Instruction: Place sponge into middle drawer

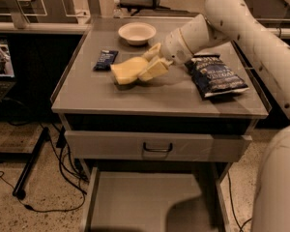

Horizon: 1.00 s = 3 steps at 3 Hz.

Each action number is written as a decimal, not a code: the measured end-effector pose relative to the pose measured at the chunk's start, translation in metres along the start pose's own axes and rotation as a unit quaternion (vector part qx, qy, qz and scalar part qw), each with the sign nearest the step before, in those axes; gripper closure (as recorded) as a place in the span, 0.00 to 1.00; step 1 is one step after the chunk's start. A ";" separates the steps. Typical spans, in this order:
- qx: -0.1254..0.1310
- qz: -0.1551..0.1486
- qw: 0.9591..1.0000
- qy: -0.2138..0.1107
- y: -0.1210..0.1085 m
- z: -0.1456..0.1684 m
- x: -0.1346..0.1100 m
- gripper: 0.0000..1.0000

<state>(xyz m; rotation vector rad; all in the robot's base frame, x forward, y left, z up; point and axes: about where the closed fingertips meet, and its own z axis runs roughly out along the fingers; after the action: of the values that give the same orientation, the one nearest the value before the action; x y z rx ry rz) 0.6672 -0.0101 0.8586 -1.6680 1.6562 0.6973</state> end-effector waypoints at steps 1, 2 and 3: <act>0.072 0.009 0.997 -0.007 0.031 -0.043 -0.030 1.00; 0.147 0.001 0.989 -0.033 0.086 -0.081 -0.090 1.00; 0.204 -0.030 0.975 -0.081 0.171 -0.073 -0.171 1.00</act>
Offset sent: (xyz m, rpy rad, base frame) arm -0.2320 0.0317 -0.0068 -0.0090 -0.0532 -0.3513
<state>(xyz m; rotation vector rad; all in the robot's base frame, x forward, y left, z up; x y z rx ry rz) 0.4824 0.0478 1.0207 -1.3241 1.5062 0.4145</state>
